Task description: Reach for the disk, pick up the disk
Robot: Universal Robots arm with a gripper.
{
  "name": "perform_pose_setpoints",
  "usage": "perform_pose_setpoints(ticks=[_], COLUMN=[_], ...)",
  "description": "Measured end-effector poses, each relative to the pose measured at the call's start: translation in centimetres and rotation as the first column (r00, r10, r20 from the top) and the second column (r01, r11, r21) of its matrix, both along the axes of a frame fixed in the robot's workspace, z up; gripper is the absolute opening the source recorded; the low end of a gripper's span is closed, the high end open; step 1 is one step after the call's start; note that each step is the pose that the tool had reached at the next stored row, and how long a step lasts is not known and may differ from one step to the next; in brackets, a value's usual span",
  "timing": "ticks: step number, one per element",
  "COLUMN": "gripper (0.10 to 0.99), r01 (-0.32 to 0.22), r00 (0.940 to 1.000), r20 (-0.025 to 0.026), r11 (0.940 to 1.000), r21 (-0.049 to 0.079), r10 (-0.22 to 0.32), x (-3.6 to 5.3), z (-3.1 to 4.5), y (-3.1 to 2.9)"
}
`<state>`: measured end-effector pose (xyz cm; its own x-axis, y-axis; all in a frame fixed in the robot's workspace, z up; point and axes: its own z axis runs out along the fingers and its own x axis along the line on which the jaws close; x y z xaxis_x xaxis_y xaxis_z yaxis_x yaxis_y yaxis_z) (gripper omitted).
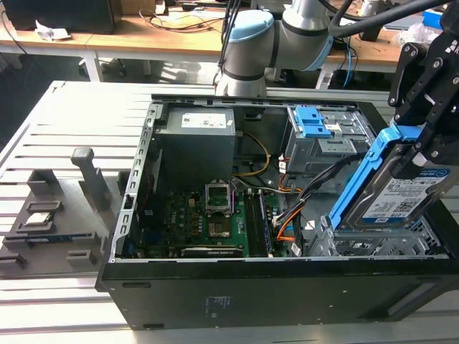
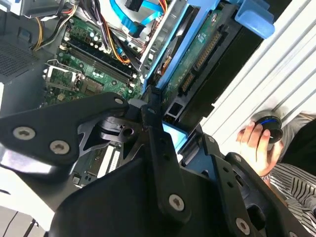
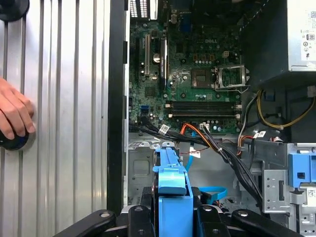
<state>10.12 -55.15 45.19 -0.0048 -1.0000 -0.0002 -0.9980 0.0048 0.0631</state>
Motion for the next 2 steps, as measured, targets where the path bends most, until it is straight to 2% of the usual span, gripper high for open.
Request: perform_pose_setpoints(ticks=[2], gripper=[0.365], r01=[0.0], r00=[1.0], r20=[0.0], r11=[1.0], r21=[0.0], r10=[0.0], x=[0.0], z=[0.0], y=[0.0])
